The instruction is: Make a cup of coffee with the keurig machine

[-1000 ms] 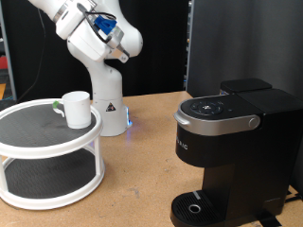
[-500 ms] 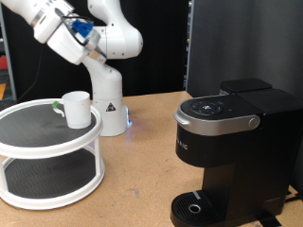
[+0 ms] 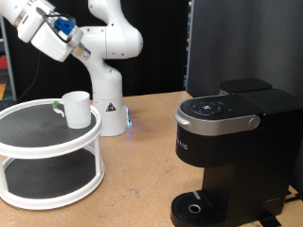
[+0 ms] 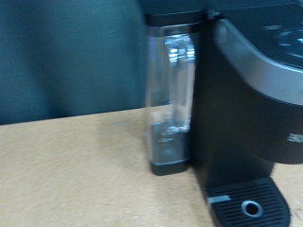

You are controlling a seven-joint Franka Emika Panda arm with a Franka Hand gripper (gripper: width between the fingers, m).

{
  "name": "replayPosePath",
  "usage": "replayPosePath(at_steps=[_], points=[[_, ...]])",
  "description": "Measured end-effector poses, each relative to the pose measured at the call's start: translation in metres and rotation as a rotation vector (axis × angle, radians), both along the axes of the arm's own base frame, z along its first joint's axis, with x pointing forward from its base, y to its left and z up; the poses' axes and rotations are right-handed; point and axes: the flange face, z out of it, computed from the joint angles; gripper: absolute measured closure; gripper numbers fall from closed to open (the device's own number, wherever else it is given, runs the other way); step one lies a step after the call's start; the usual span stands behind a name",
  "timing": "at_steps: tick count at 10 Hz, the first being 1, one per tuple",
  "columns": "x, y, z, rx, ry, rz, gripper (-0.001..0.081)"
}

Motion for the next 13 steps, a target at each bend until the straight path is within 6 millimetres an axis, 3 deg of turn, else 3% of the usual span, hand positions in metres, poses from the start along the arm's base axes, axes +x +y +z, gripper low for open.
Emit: replayPosePath(at_steps=[3, 9, 13], points=[[-0.006, -0.013, -0.010, 0.025, 0.031, -0.151, 0.0799], [-0.075, -0.071, -0.016, 0.055, 0.040, -0.112, 0.0799], [-0.092, -0.090, -0.010, 0.085, 0.017, -0.138, 0.0799]])
